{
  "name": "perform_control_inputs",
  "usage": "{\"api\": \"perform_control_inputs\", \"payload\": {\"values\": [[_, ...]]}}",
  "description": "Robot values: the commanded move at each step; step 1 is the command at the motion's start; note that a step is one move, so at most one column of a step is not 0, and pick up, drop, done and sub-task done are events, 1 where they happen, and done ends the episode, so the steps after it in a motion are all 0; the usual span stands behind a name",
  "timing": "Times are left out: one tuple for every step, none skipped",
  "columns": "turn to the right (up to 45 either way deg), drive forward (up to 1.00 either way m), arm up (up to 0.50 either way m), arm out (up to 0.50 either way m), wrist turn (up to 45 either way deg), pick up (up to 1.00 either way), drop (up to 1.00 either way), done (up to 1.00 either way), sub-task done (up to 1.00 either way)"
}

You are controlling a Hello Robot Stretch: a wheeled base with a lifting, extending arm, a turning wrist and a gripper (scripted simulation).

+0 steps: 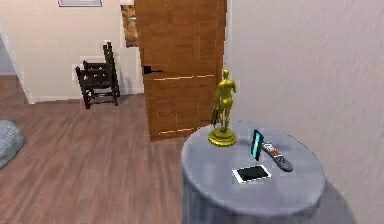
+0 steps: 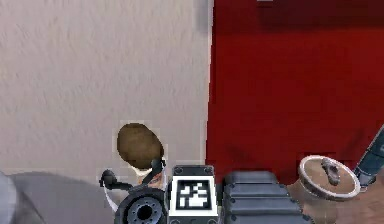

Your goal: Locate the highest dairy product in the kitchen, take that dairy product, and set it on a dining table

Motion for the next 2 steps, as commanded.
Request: {"api": "perform_control_inputs", "payload": {"values": [[9.0,0.00,0.00,0.00,0.0,0.00,0.00,0.00,0.00],[-12.0,0.00,0.00,0.00,0.0,0.00,0.00,0.00,0.00]]}}
